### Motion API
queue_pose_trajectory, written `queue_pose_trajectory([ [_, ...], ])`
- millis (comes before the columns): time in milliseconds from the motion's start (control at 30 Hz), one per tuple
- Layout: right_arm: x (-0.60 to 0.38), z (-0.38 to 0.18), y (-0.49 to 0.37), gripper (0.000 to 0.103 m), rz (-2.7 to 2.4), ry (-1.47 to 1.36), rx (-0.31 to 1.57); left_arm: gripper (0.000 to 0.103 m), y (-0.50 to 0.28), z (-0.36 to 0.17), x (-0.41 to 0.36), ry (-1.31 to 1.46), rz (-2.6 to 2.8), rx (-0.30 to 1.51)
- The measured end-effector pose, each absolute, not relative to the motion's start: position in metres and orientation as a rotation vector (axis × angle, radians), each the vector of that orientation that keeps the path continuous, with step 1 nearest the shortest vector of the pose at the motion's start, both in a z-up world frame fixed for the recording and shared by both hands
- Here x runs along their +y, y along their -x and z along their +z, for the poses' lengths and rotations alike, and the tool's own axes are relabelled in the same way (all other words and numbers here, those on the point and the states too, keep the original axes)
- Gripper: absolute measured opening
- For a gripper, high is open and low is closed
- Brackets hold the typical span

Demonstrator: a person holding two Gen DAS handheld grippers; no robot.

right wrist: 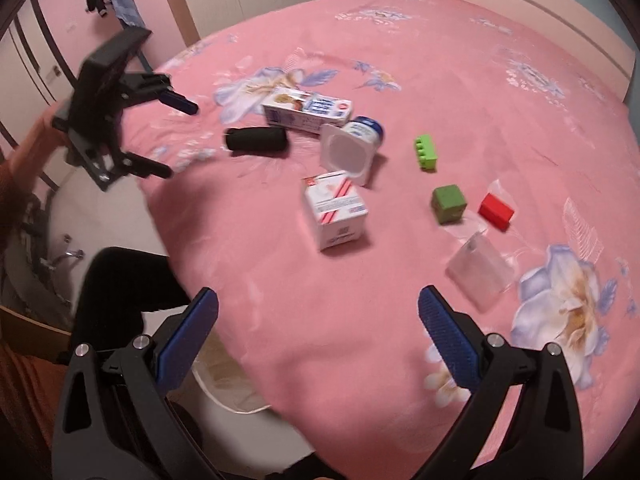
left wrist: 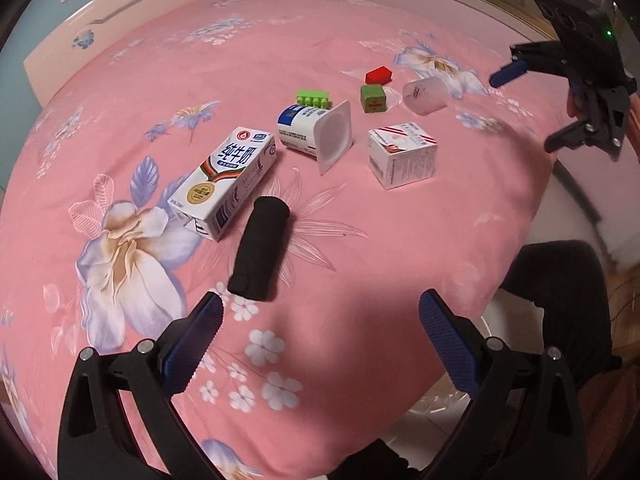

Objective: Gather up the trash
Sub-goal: 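Grasp the black foam roll with left tool while right tool grasps white medicine box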

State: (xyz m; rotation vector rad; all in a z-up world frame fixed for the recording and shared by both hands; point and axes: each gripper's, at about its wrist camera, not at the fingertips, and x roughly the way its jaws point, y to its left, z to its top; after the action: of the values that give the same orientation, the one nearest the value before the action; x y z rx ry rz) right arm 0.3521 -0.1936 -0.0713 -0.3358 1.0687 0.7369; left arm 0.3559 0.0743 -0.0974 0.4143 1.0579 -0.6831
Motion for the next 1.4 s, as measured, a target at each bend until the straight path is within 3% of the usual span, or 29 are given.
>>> queue_pose_trajectory([
  [833,-0.119,-0.122,-0.428,0.098,0.868,0.412,1.195,0.099,-0.437,-0.148,0.063,-0.472,-0.751,1.266],
  [867,-0.117,-0.124,-0.429,0.097,0.874,0.419,1.197,0.097,-0.438,-0.150,0.063,-0.473,-0.754,1.270],
  [933,-0.114,-0.129,-0.429,0.086,0.872,0.440,1.204,0.078,-0.441,-0.153,0.061,-0.474,-0.758,1.277],
  [1067,-0.110,-0.136,-0.429,0.083,0.875,0.476,1.216,0.076,-0.445,-0.160,0.056,-0.482,-0.759,1.287],
  [1233,-0.107,-0.142,-0.428,0.056,0.885,0.511,1.224,0.057,-0.448,-0.165,0.051,-0.470,-0.757,1.283],
  [1400,-0.105,-0.142,-0.428,0.045,0.892,0.525,1.224,0.040,-0.449,-0.163,0.050,-0.463,-0.741,1.286],
])
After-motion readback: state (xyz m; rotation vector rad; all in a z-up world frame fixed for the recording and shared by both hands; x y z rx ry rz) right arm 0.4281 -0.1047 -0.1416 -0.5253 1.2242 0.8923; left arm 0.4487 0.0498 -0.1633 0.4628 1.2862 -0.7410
